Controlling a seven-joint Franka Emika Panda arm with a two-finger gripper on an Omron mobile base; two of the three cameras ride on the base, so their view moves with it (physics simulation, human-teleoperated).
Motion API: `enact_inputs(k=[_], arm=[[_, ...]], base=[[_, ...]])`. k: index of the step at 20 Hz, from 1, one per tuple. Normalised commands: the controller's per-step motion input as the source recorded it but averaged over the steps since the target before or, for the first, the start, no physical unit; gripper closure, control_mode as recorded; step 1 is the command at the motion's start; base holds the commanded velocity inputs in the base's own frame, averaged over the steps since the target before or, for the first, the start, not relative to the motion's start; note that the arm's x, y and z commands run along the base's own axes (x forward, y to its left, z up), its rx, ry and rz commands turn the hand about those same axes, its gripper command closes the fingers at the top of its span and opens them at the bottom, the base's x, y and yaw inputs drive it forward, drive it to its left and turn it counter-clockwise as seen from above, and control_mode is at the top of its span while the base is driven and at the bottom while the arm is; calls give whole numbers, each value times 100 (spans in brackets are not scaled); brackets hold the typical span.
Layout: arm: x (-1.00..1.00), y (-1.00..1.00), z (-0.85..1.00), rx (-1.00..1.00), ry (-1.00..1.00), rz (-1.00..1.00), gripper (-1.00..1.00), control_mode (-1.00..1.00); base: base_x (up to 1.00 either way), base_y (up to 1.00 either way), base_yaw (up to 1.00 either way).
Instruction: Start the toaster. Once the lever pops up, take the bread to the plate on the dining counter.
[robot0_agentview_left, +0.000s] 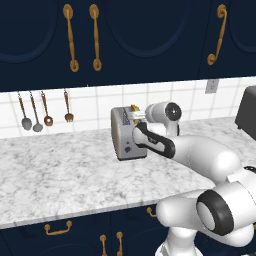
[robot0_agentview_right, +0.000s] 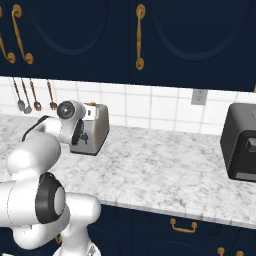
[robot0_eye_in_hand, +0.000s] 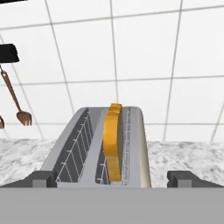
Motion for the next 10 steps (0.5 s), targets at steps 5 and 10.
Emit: enact_inputs(k=[5,10], arm=[[0,0,-3,0,0,0,-100,-100],[31,0,0,0,0,-1,-100,-100]], base=[[0,0,0],[0,0,0]])
